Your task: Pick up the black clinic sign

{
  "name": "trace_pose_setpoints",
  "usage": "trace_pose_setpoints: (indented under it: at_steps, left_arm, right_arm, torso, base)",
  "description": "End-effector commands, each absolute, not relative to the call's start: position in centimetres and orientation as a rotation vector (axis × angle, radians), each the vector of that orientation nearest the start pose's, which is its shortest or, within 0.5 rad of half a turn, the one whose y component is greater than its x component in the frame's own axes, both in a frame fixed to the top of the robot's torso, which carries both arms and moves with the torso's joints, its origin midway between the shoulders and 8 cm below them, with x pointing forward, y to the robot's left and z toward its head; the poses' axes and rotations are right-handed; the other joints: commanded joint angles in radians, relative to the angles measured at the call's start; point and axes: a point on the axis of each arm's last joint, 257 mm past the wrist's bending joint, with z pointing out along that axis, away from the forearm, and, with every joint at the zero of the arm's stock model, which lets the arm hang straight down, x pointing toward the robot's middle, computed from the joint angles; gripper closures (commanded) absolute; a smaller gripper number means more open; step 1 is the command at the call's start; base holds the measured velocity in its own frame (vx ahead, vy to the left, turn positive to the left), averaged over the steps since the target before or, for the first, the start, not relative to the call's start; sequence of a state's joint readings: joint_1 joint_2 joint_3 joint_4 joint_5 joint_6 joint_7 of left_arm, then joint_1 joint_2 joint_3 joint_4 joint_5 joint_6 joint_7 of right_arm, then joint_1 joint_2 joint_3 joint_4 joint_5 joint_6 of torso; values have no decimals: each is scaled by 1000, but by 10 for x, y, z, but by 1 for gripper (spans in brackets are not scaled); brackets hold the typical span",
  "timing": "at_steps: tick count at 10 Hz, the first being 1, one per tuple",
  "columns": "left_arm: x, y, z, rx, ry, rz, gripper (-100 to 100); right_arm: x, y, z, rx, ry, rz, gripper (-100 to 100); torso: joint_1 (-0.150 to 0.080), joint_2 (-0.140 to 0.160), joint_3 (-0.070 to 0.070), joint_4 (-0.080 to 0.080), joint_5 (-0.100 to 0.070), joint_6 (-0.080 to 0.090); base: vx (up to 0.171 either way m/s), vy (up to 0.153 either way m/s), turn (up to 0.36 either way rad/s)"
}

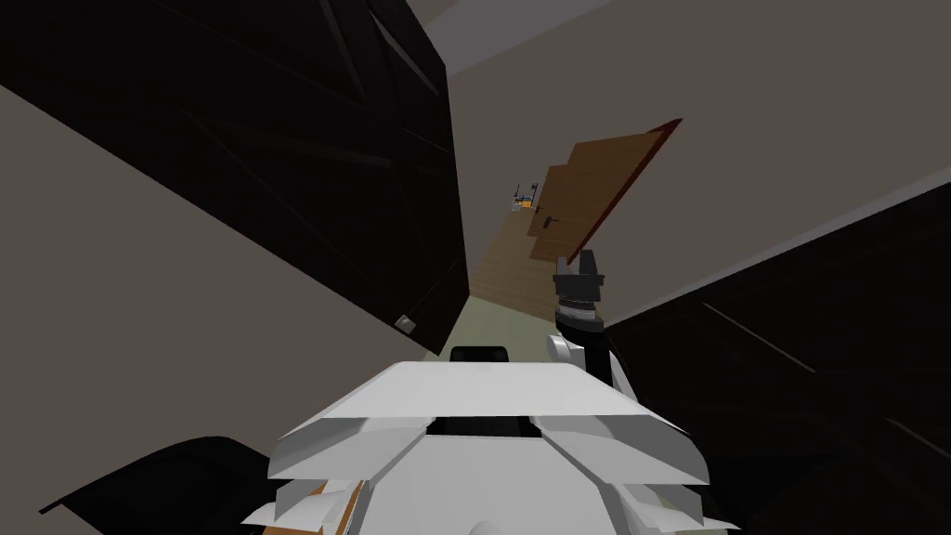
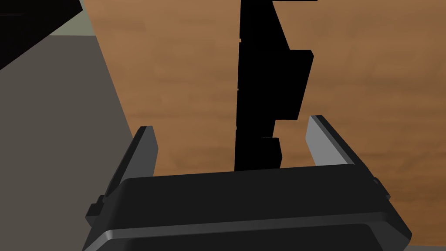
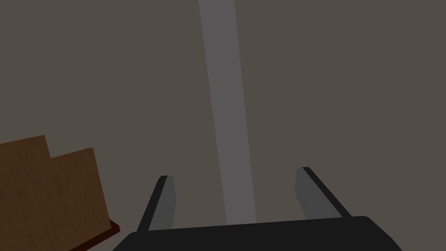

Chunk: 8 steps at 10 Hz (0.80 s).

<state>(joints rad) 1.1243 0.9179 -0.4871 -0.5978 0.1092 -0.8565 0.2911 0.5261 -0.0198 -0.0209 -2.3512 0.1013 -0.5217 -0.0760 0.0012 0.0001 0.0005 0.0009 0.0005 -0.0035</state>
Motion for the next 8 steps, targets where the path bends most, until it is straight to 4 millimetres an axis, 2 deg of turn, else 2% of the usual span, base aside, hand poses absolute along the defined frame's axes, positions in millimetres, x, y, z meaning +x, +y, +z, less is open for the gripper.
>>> trace_pose_setpoints:
  at_steps: [1,2,3,4,5,7,8]
  left_arm:
    - [-345,534,-404,-1800,2415,-2,-100]
    - [-343,538,-403,-1808,2391,5,-100]
    - [-356,522,-405,-1843,2387,8,-100]
    - [-354,526,-405,-1852,2361,16,-100]
    - [-367,511,-406,-1889,2350,22,-100]
    - [-364,515,-405,-1887,2341,22,-100]
    - [-365,515,-405,-1888,2340,24,100]
  right_arm:
    - [325,-269,50,549,625,1296,0]
    - [325,-269,50,549,625,1296,0]
    - [325,-269,50,549,625,1296,0]
    - [325,-269,50,549,625,1296,0]
    - [325,-269,50,549,625,1296,0]
    - [325,-269,50,549,625,1296,0]
    - [325,-269,50,549,625,1296,0]
  torso:
    - [0,0,0,0,0,0]
    - [0,1,0,0,0,0]
    - [0,0,0,0,0,0]
    - [0,0,0,0,0,0]
    - [0,0,0,0,0,0]
    - [0,0,0,0,0,0]
    - [0,-1,-1,0,0,0]
  base:
    - [-54,-8,-203]
    - [-46,-5,-129]
    - [-45,-2,-173]
    - [-38,3,-137]
    - [-49,-5,-237]
    - [-28,-2,-75]
    - [0,0,0]
